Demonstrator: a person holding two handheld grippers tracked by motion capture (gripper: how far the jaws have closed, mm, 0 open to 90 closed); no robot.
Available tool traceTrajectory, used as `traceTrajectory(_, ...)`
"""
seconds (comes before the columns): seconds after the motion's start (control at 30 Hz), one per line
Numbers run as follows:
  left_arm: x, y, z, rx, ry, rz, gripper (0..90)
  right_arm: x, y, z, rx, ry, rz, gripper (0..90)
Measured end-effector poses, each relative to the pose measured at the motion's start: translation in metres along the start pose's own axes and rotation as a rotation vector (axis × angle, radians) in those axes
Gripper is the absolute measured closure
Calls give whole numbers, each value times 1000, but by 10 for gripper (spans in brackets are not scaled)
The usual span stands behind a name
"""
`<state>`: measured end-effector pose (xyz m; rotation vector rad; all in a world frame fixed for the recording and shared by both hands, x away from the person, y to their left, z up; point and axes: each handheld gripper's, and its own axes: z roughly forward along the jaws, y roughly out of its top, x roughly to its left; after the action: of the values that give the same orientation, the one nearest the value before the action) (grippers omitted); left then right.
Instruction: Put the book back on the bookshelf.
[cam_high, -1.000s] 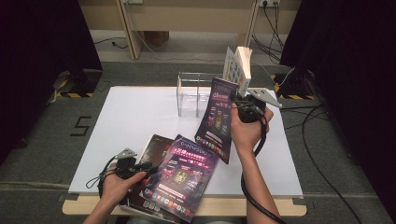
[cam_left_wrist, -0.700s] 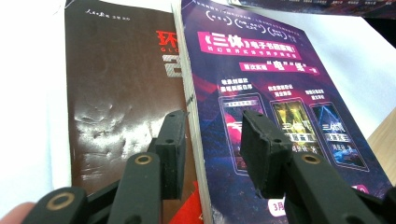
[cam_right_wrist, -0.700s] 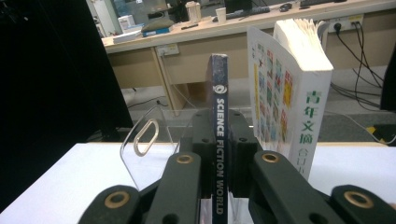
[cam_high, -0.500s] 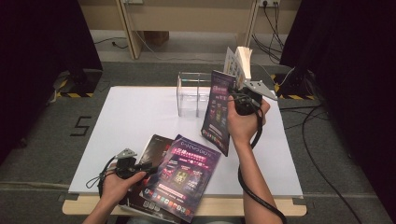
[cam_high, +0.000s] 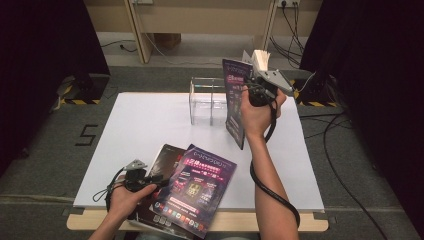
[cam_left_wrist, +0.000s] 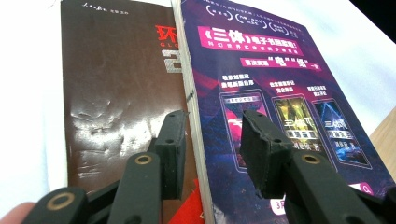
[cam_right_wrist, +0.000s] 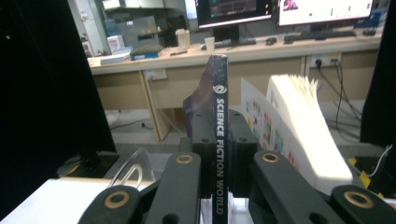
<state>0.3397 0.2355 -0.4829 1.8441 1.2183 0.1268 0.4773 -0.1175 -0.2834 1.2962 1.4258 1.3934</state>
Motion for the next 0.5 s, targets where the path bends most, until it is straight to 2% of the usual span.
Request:
traceTrajectory(0.13,0,0,1,3,0,1,603,0,2,7,-30,-5,22,847)
traceTrajectory(0.23,0,-1,1,3,0,2,603,1,0,13,-58,-17,14,847)
traceTrajectory(0.3,0,-1,0,2,-1,1,602,2,-6,17,-69,-25,8,846)
traceTrajectory(0.4,1,0,0,-2,-1,1,603,3,-19,22,-47,-32,-3,846)
traceTrajectory(0.5,1,-1,0,-2,-1,0,602,5,-30,18,-55,-35,-22,845)
